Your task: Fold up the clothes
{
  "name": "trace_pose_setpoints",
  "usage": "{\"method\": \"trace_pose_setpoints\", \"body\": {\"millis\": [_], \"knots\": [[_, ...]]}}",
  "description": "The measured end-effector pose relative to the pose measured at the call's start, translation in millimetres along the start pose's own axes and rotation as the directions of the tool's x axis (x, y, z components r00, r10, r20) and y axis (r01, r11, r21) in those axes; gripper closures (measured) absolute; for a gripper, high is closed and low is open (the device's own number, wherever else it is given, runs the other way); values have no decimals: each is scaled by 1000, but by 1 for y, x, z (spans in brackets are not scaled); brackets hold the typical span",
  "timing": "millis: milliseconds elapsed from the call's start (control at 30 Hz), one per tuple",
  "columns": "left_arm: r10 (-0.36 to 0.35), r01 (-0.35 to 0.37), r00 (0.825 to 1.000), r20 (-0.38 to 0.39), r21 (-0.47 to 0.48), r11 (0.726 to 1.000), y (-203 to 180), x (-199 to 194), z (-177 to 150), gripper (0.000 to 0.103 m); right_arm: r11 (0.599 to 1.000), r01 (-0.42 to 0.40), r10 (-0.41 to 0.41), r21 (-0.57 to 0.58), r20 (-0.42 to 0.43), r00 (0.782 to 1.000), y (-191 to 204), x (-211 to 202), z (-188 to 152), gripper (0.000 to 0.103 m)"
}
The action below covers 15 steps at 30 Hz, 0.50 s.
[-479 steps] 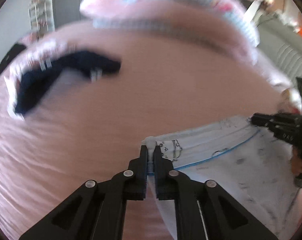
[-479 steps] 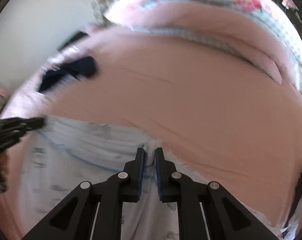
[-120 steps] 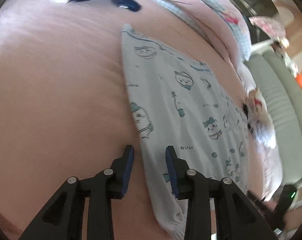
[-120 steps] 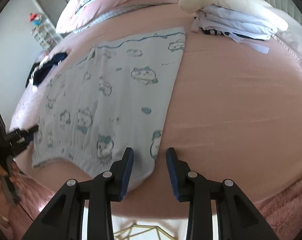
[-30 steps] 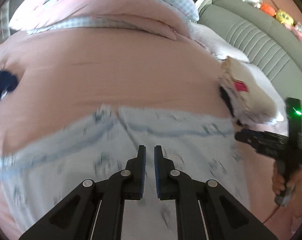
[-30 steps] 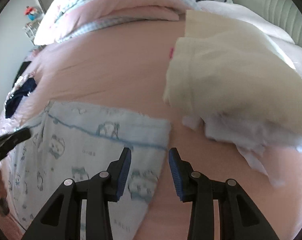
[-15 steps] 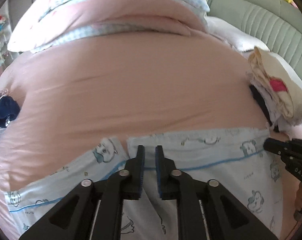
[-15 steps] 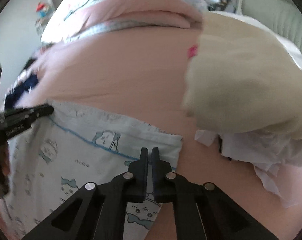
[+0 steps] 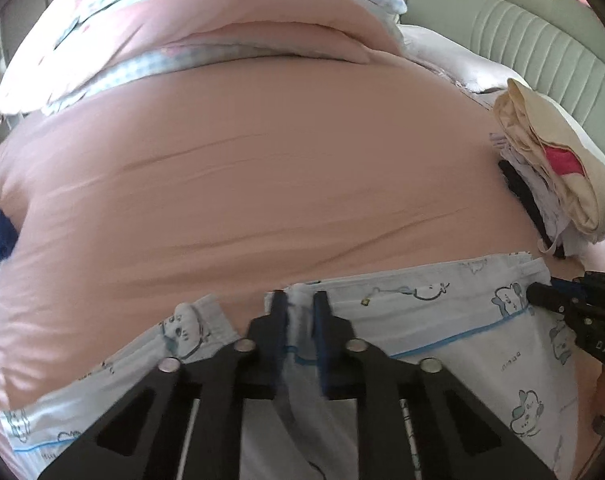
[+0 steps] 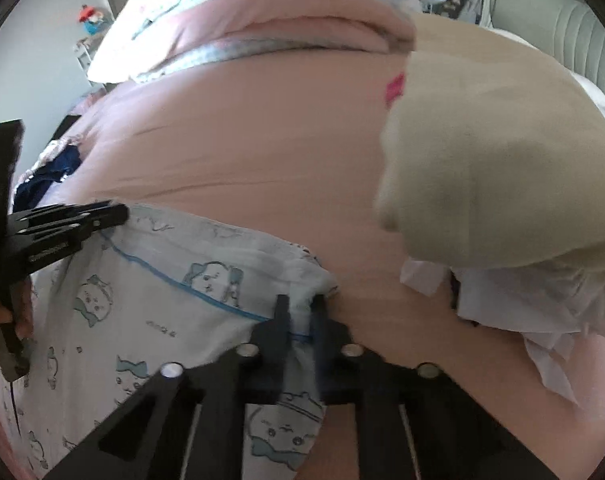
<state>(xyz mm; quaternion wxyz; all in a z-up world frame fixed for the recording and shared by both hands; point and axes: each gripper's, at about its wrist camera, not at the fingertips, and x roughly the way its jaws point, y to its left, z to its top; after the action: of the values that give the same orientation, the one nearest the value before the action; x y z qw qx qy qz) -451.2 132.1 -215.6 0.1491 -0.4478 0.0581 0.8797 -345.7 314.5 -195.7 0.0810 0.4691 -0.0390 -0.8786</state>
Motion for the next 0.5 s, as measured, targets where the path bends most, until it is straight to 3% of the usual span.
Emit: {"method": "trace_pose_setpoints", "body": {"millis": [133,233,333,433,500], "knots": [[3,-6,996,90,32,999,-6,-14,7,98,1000,27,-25,-15,103,994,2,-30,2,99],[-24,20,995,100,43,999,-6,-6,14,98,999,48,-51,25,137,989,-9,-45,1,98],[-34,33,999,19,58,998,-7,26,9,94,992,60,-65,114,41,997,-29,-24,-7,98],[-23,21,999,33,55,998,-8,18,16,94,983,45,-48,180,14,999,-42,-13,-11,89],[-28,26,997,65,30,999,-4,-1,21,92,980,79,-87,185,38,995,-40,-29,-10,78]]}}
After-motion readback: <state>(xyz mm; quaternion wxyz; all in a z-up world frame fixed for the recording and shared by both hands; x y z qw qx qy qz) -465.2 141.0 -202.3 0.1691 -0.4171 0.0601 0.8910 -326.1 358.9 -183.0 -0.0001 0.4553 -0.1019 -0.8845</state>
